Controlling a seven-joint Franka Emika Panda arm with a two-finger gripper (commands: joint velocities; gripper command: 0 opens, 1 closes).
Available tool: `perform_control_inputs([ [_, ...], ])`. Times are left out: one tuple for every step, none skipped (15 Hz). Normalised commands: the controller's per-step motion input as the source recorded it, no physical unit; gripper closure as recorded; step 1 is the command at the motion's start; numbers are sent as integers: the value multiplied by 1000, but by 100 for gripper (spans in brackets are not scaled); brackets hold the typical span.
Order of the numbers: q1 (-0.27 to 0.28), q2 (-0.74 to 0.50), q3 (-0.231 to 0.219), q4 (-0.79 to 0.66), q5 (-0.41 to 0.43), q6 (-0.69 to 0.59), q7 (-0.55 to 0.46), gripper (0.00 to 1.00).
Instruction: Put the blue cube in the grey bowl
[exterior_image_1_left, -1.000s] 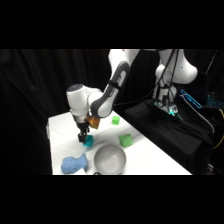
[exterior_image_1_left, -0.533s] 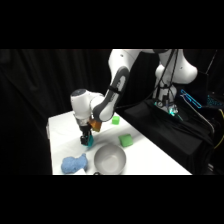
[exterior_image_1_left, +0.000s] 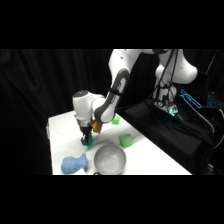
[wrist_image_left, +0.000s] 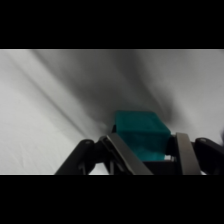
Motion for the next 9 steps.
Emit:
perform_control_inputs([
  [72, -178, -46, -157, 93, 95, -123, 71],
  [80, -247, -46, -197, 78, 37, -141, 73],
  [121, -333, -83, -251, 36, -9, -120, 74],
  [113, -378, -70, -281, 36, -23, -133, 74],
  [110, -455, -59, -325, 21, -87, -156, 74],
  [132, -498, -79, -346, -15, -162, -139, 74],
  [134, -540, -73, -371, -36, -202, -138, 74],
  [133, -556, -67, -382, -58, -222, -128, 74],
  [103, -555, -30, -373, -63, -266, -158, 74],
])
